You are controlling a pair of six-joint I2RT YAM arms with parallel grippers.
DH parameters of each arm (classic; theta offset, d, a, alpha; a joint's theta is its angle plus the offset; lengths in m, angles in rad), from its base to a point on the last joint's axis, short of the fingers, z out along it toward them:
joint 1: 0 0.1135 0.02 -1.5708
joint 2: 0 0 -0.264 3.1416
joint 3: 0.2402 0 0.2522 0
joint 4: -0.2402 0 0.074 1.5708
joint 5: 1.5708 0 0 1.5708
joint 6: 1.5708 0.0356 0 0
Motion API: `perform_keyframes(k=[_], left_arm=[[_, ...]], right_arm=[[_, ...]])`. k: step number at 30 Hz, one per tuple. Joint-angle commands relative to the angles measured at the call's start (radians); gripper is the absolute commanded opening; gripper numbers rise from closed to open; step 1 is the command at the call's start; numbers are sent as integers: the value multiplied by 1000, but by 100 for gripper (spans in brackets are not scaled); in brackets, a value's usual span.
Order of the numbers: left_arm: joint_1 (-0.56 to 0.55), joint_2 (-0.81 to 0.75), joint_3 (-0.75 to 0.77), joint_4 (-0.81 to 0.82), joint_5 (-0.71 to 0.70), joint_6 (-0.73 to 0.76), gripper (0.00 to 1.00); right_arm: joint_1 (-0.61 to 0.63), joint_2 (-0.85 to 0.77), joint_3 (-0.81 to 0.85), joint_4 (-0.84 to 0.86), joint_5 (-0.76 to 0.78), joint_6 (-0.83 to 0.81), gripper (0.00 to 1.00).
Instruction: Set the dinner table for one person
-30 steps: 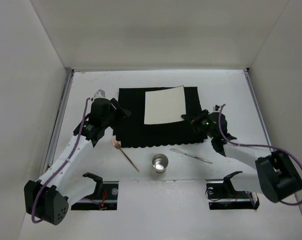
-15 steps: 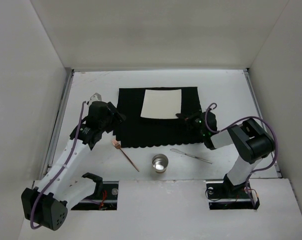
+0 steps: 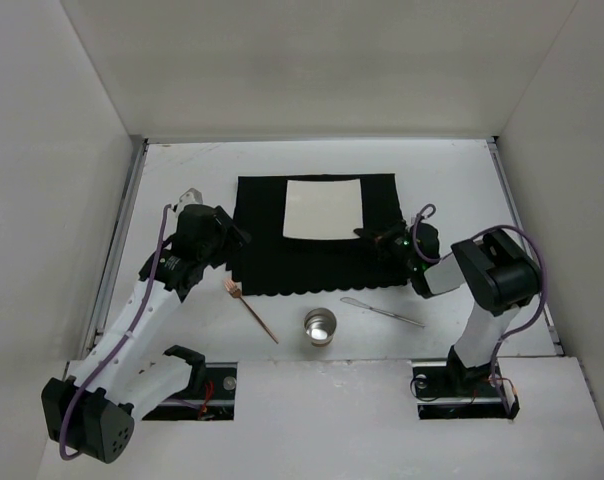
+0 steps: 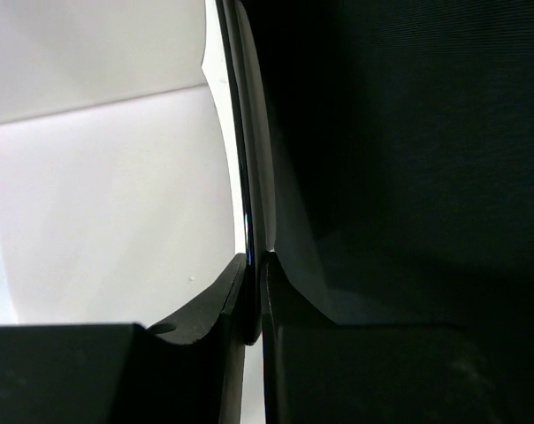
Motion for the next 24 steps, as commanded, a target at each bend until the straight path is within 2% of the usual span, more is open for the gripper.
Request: perform_keyframes(k=[1, 9, 10, 14, 18, 21, 24], left_arm=[[-4, -15, -5, -40, 57, -4, 51], [-4, -14, -10, -34, 57, -8, 51], [-4, -12, -12, -32, 57, -10, 51], [-10, -3, -18, -21, 56, -16, 51], [-15, 2, -22, -11, 56, -21, 51], [-15, -1, -27, -7, 56, -24, 51], [-15, -6, -28, -7, 50, -24, 51]], right_arm=[[-1, 14, 8, 283, -51, 35, 7], [-22, 61, 9, 192, -118, 8, 9], [-27, 57, 11, 160, -126, 0, 12], [-45, -3, 21, -4, -126, -75, 34], [-59, -66, 77, -238, -123, -179, 36], [-57, -90, 124, -399, -110, -251, 45], [-57, -116, 152, -519, -61, -319, 48]])
